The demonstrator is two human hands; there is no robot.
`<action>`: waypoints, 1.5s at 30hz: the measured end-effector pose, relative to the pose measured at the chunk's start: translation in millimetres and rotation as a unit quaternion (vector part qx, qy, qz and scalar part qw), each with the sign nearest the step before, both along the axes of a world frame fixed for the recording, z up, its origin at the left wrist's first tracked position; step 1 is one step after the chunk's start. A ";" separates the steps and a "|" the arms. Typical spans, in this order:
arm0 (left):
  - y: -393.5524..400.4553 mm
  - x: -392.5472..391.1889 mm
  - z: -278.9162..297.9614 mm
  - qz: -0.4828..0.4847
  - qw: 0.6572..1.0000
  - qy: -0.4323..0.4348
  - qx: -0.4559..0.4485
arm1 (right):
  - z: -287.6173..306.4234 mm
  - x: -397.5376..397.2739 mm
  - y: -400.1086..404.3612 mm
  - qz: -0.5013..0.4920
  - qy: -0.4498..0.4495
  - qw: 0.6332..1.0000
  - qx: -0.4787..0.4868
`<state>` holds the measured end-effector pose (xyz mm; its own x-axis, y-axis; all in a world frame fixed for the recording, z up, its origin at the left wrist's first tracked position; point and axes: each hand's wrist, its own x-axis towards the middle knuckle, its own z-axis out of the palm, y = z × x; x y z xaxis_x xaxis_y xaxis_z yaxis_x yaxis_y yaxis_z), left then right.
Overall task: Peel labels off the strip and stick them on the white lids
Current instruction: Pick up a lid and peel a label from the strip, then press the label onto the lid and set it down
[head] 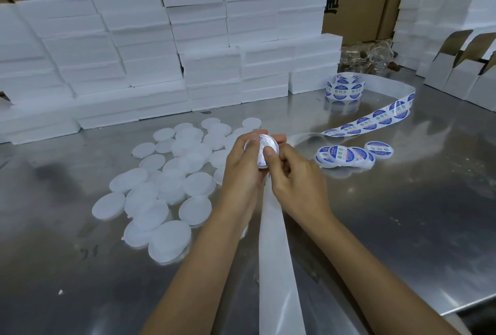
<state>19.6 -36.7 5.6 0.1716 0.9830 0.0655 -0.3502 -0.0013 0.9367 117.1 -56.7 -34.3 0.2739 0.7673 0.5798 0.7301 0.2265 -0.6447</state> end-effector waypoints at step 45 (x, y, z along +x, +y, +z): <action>42.4 -69.6 -3.1 0.246 0.959 0.001 -0.138 | 26.6 -32.7 44.9 0.170 -0.350 0.909 -0.149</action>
<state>-50.1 5.8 2.6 -0.3184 0.9245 -0.2095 -0.3688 0.0828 0.9258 84.4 -11.8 -7.7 -0.3648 0.8903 0.2724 0.9055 0.4074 -0.1189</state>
